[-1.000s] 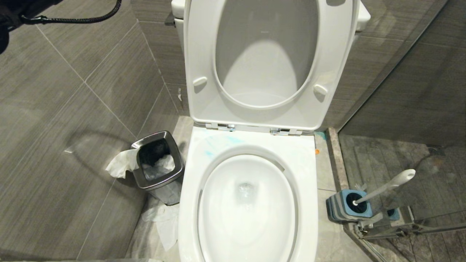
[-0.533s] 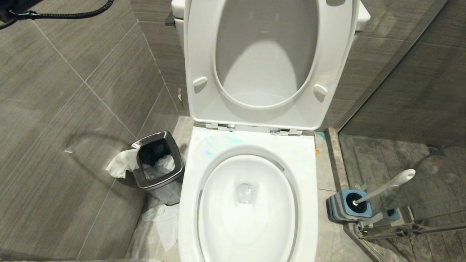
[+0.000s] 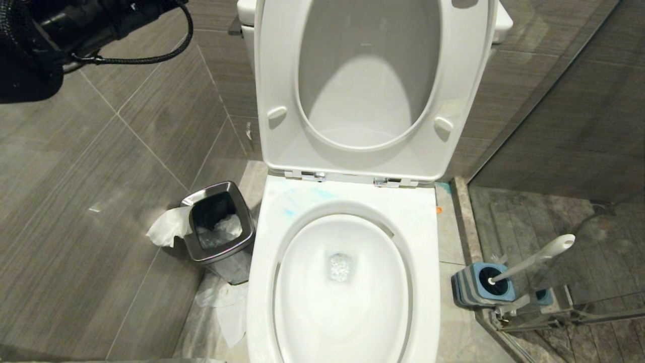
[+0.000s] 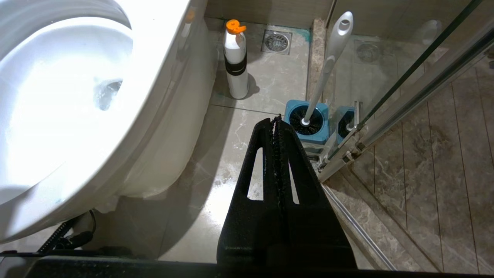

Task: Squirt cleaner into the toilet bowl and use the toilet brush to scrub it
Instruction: Close the toilet lid

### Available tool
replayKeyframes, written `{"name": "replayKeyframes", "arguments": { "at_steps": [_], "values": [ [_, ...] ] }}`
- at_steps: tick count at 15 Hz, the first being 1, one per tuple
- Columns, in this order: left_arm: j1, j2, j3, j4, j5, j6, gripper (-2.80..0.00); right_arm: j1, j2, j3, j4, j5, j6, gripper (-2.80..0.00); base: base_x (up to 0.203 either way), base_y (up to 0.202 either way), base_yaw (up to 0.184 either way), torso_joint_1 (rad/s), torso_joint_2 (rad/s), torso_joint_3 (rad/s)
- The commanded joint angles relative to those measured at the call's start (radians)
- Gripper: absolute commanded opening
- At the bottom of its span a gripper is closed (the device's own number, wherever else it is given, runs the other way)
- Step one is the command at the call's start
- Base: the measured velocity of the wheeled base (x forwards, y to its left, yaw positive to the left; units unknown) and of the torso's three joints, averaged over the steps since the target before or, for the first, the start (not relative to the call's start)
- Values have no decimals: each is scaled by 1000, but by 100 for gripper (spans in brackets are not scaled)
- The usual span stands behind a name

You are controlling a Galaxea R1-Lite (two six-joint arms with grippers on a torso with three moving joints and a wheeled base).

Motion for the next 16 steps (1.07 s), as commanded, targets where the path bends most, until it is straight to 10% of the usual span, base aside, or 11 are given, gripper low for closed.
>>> {"name": "replayKeyframes", "arguments": {
  "at_steps": [1,11,16],
  "values": [
    [-2,17,0,-14,-40,-71,-280,0,0,0,0,0,0,-280,0,0,0,0,0,0],
    [-6,30,2,-11,-167,-100,-280,0,0,0,0,0,0,-280,0,0,0,0,0,0],
    [-37,57,2,-39,-155,2,-280,0,0,0,0,0,0,-280,0,0,0,0,0,0]
  ]
}}
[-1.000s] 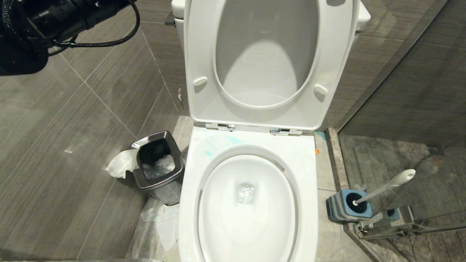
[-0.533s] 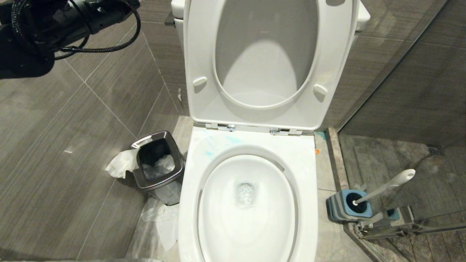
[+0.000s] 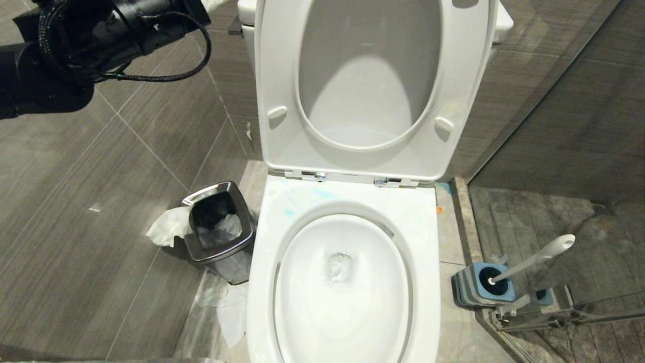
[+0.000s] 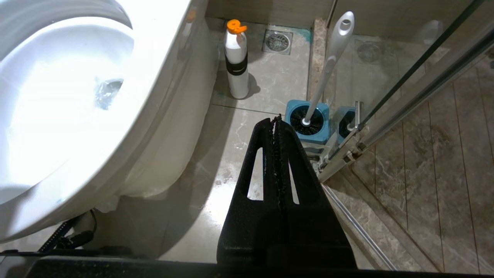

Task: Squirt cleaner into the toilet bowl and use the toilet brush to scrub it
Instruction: Close the toilet lid

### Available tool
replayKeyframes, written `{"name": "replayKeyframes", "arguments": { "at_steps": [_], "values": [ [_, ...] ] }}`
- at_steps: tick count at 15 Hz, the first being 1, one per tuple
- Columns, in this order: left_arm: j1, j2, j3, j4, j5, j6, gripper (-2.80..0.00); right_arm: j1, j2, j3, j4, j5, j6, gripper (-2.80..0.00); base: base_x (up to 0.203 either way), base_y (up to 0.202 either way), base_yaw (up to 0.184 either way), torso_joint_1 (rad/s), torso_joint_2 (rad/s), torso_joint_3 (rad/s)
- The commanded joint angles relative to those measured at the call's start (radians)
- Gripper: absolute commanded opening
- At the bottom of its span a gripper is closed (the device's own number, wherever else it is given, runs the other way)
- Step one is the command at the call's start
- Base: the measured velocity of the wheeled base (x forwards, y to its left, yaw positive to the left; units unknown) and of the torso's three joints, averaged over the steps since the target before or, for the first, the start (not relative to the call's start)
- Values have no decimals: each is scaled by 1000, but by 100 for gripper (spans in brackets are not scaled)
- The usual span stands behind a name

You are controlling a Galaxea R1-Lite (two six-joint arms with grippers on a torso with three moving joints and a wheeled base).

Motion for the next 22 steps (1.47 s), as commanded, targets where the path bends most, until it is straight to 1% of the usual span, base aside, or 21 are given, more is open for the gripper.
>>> {"name": "replayKeyframes", "arguments": {
  "at_steps": [1,3,4,5,7,11,15,22],
  "values": [
    [-18,12,0,-20,3,6,-280,0,0,0,0,0,0,-280,0,0,0,0,0,0],
    [-41,16,0,-35,44,10,-280,0,0,0,0,0,0,-280,0,0,0,0,0,0],
    [-56,17,0,-39,89,11,-280,0,0,0,0,0,0,-280,0,0,0,0,0,0],
    [-71,17,0,-39,120,20,-280,0,0,0,0,0,0,-280,0,0,0,0,0,0],
    [-73,18,0,-38,137,62,-280,0,0,0,0,0,0,-280,0,0,0,0,0,0],
    [-90,27,0,-36,195,85,-280,0,0,0,0,0,0,-280,0,0,0,0,0,0],
    [-105,39,0,-36,209,102,-280,0,-1,0,0,0,0,-280,0,0,0,0,0,0],
    [-133,52,16,-32,210,96,-280,0,0,0,0,0,0,-280,0,0,0,0,0,0]
  ]
}}
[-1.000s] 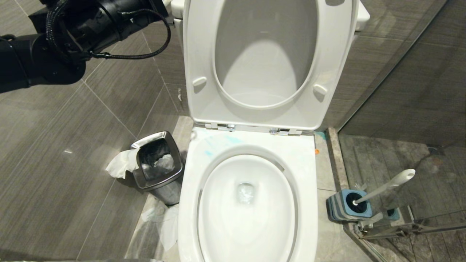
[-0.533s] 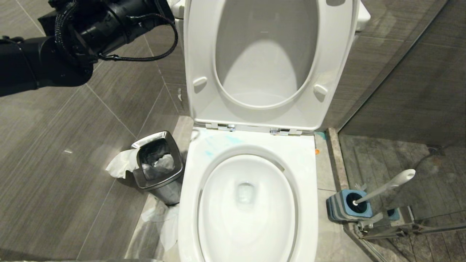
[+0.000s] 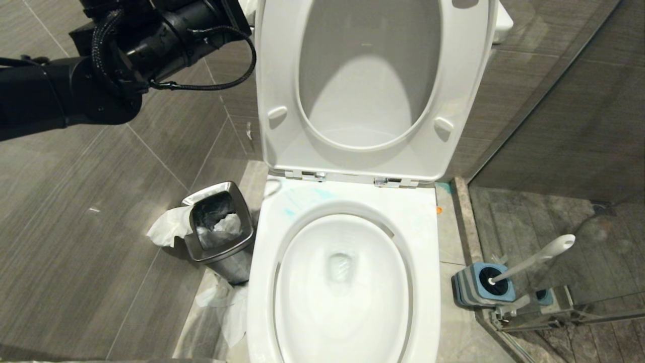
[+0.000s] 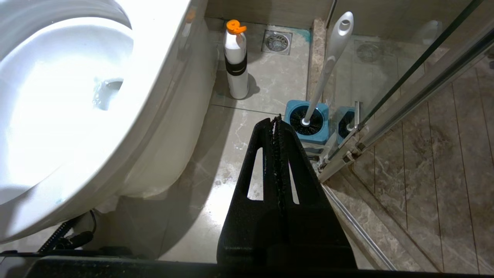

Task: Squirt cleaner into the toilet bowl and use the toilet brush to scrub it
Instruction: Close the toilet lid

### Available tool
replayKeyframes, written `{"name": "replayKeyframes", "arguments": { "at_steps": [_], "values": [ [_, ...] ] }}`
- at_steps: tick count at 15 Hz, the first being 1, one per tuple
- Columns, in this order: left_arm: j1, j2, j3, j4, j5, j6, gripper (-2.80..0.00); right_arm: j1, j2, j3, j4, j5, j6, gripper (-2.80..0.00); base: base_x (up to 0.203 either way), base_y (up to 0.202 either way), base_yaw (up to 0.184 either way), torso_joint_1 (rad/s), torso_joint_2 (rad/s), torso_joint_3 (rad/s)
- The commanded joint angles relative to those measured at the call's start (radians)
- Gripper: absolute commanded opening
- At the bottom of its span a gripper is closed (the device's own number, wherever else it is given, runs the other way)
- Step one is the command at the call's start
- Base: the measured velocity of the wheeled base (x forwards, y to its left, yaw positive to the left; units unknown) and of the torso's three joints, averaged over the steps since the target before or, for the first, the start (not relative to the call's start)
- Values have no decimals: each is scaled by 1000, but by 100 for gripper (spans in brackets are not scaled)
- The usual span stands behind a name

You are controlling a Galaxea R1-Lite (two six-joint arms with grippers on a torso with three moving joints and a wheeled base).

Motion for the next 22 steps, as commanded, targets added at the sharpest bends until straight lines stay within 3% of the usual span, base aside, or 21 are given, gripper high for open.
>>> {"name": "replayKeyframes", "arguments": {
  "at_steps": [1,3,6,8,14,19,22],
  "values": [
    [-4,-1,14,7,-14,-9,-280,0,0,0,0,0,0,-280,0,0,0,0,0,0],
    [-4,-16,13,40,-77,-32,-280,0,0,0,0,0,0,-280,0,0,0,0,0,0],
    [-4,-53,13,123,-182,-128,-280,0,-1,0,0,0,0,-280,0,0,0,0,0,0],
    [-3,-68,15,172,-225,-148,-280,0,-1,0,0,0,0,-280,0,0,0,0,0,0],
    [5,-132,14,324,-234,-247,-280,0,0,0,0,0,0,-280,0,0,0,0,0,0],
    [6,-176,27,495,-254,-254,-280,0,0,0,0,0,0,-280,0,0,0,0,0,0],
    [8,-223,97,581,-253,-256,-280,0,0,0,0,0,0,-280,0,0,0,0,0,0]
  ]
}}
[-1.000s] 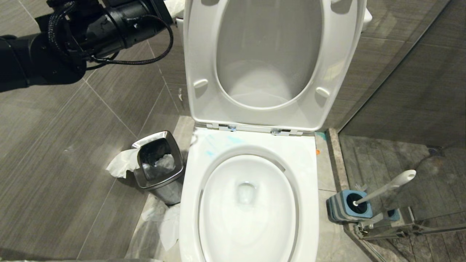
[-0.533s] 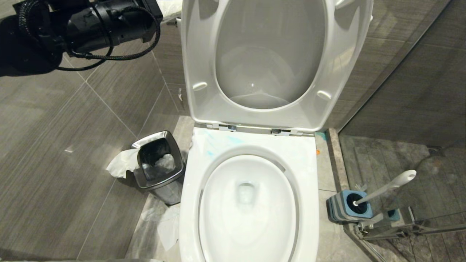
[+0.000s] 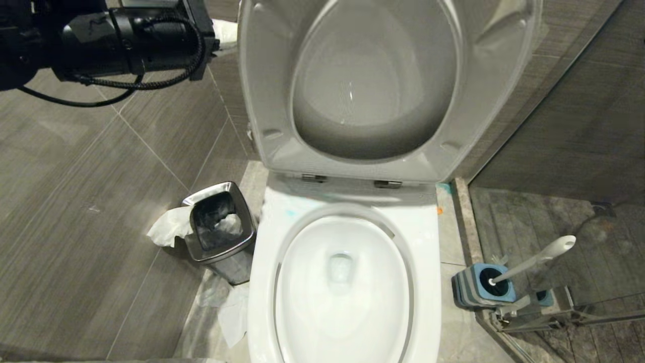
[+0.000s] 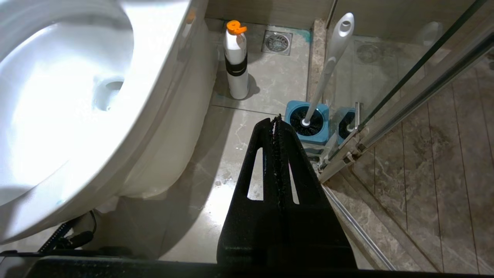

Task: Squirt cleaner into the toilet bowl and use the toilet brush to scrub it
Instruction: Close the toilet lid

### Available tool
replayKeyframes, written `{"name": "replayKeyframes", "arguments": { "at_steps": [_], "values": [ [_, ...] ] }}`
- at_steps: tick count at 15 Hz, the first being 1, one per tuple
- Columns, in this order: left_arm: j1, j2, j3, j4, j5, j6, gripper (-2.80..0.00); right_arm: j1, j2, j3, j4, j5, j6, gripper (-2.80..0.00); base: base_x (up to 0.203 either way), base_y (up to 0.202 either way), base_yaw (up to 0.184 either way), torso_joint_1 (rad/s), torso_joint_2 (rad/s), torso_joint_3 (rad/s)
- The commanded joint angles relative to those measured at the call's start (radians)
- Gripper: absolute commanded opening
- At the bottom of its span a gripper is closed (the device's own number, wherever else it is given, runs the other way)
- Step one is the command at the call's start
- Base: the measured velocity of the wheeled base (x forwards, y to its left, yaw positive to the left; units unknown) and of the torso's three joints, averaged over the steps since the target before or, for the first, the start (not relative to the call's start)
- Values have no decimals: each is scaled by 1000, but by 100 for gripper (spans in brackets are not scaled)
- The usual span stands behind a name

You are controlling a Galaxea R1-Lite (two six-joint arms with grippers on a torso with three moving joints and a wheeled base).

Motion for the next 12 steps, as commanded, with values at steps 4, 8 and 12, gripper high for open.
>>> {"name": "replayKeyframes", "arguments": {
  "at_steps": [4,8,12],
  "values": [
    [27,-155,213,148,7,6,-280,0,0,0,0,0,0,-280,0,0,0,0,0,0],
    [53,-246,285,173,5,-4,-280,0,0,0,0,0,0,-280,0,0,0,0,0,0],
    [87,-314,284,254,13,68,-280,0,0,0,0,0,0,-280,0,0,0,0,0,0]
  ]
}}
